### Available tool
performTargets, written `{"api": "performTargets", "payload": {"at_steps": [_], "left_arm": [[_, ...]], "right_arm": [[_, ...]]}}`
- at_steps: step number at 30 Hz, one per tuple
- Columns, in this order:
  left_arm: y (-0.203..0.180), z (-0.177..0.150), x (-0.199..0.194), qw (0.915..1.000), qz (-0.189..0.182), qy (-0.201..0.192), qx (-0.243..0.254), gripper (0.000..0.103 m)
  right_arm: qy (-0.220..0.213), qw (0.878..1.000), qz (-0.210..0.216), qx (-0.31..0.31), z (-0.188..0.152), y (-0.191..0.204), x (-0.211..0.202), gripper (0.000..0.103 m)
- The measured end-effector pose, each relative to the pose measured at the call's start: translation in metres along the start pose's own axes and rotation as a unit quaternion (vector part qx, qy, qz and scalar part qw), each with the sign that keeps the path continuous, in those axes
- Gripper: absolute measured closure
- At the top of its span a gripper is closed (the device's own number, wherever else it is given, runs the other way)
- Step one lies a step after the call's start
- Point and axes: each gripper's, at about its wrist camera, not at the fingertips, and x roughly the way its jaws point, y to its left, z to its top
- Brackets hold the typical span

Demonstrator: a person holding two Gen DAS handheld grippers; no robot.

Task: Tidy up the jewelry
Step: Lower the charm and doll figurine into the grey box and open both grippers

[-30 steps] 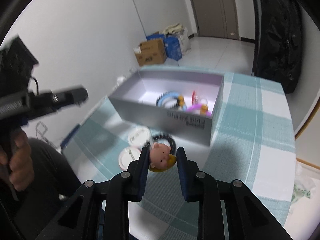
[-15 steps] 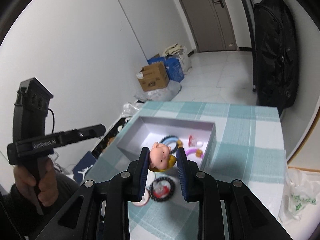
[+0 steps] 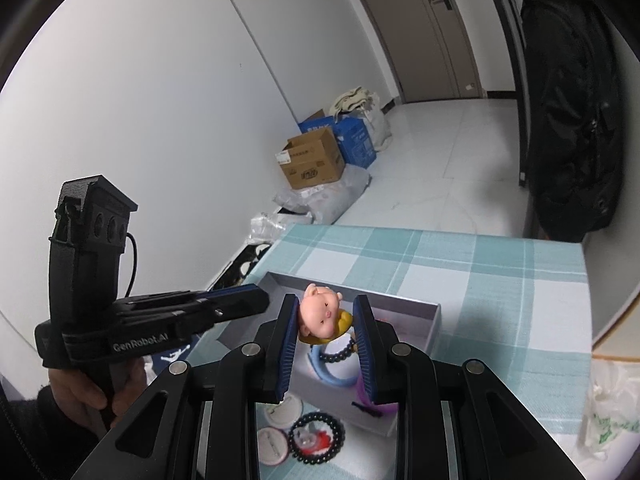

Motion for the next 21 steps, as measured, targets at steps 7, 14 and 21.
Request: {"api": "performTargets", "payload": {"at_steps": [7,14,21], "left_arm": [[0.001,0.004,0.018,0.9997,0.007,0.020,0.010,0.095],[0.006,0.007,0.030,0.9993,-0.005,0.038,0.001,0.095],[0.003,0.009,0.038,0.9985,-0.015,0.052,0.006,0.095]], "right_arm": [[0.031,0.999,0.009,0.013,-0.005,-0.014,0.026,0.077],[0.055,0.998,0.021,0.011,-0.008,-0.020,0.040,0.077],[0.067,0.997,0.026,0.025,-0.009,-0.029,0.047,0.077]]}}
